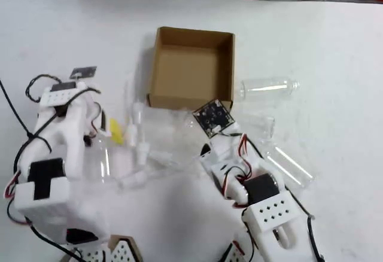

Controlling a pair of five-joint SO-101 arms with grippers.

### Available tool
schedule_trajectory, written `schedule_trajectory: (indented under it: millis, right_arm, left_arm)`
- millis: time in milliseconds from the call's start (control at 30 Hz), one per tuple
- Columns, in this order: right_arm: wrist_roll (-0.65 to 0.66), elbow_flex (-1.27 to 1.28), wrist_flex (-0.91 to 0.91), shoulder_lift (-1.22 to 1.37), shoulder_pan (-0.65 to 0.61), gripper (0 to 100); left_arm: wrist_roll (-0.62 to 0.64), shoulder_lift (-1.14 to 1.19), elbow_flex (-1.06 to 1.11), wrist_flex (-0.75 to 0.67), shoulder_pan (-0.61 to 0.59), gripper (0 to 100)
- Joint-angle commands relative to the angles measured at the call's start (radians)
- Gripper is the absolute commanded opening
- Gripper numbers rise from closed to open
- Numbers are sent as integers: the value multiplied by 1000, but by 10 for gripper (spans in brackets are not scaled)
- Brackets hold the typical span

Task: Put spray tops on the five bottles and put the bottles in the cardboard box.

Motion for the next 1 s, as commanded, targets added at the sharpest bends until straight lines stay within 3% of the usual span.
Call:
schedule_trajectory:
  millis: [0, 300, 533, 967]
  right_arm:
    - [-11, -12, -16, 2, 4, 21]
    - [-11, -12, -16, 2, 4, 21]
    - [-11, -11, -16, 2, 4, 21]
    - [-11, -11, -16, 2, 4, 21]
  left_arm:
    - [-14, -105, 25, 14, -18, 298]
    - [-5, -174, 121, -98, -16, 298]
    - [0, -168, 120, -100, -16, 298]
    - [48, 64, -55, -28, -22, 297]
